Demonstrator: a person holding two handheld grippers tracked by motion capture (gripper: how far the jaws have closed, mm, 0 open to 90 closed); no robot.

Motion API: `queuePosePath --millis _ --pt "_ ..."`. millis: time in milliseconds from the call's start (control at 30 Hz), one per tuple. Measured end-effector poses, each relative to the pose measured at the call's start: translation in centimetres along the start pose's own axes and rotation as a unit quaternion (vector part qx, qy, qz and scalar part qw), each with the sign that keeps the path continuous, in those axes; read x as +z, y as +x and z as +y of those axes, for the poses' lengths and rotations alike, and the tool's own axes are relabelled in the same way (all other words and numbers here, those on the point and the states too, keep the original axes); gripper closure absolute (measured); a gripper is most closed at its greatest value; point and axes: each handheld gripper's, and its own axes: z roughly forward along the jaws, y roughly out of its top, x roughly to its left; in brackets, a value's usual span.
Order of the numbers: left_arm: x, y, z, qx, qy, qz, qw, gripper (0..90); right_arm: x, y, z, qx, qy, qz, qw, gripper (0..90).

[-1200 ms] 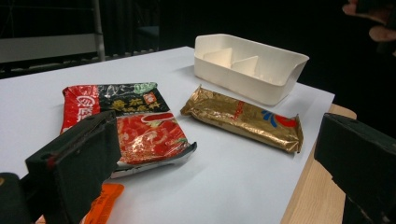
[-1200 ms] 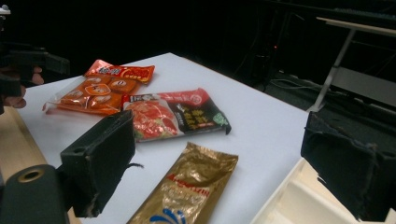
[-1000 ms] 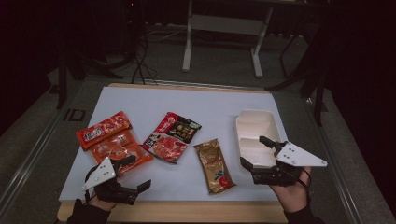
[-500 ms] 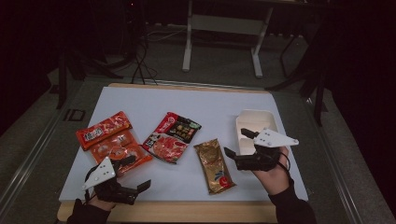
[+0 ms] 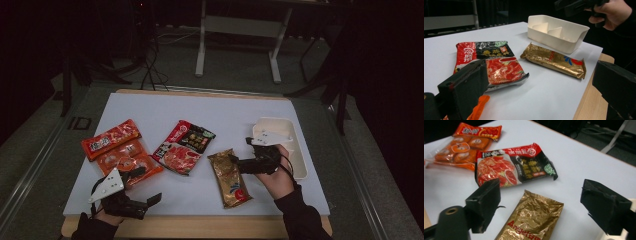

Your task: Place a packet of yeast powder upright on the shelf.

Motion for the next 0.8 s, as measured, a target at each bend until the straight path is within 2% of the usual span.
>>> queuePosePath --millis 67,167,233,333,433,600,667,800 --pt "0.0 0.0 0.0 0.001 0.000 0.000 1.0000 0.6 0.7 0.1 0.0 0.005 0.009 -0.008 0.9999 18.1" --pt "0.0 -0.1 0.0 0.001 -0.001 -0.001 1.0000 0.6 1.8 0.1 0.0 0.000 0.024 -0.013 0.9996 18.2" --pt "0.0 -0.1 0.0 0.000 -0.001 -0.001 1.0000 0.6 2.5 -0.1 0.0 0.011 0.030 -0.010 0.9994 18.7" --pt "0.0 0.0 0.0 0.000 -0.001 -0.001 1.0000 0.6 3.7 -0.2 0.0 0.012 0.054 -0.032 0.9980 19.9" --pt "0.0 0.0 0.0 0.000 0.000 -0.002 1.0000 0.6 4.5 -0.2 -0.1 0.016 0.067 -0.035 0.9970 21.3" --pt "0.0 0.0 0.0 -0.001 0.000 -0.002 1.0000 0.6 6.4 -0.3 -0.3 0.029 0.101 -0.043 0.9935 23.2" --pt "-0.1 0.0 0.0 -0.001 0.000 -0.002 1.0000 0.6 7.0 -0.5 -0.4 0.042 0.111 -0.042 0.9920 23.7" --pt "0.0 0.1 0.0 -0.002 0.001 -0.002 1.0000 0.6 8.2 -0.6 -0.8 0.027 0.132 -0.067 0.9886 26.1"
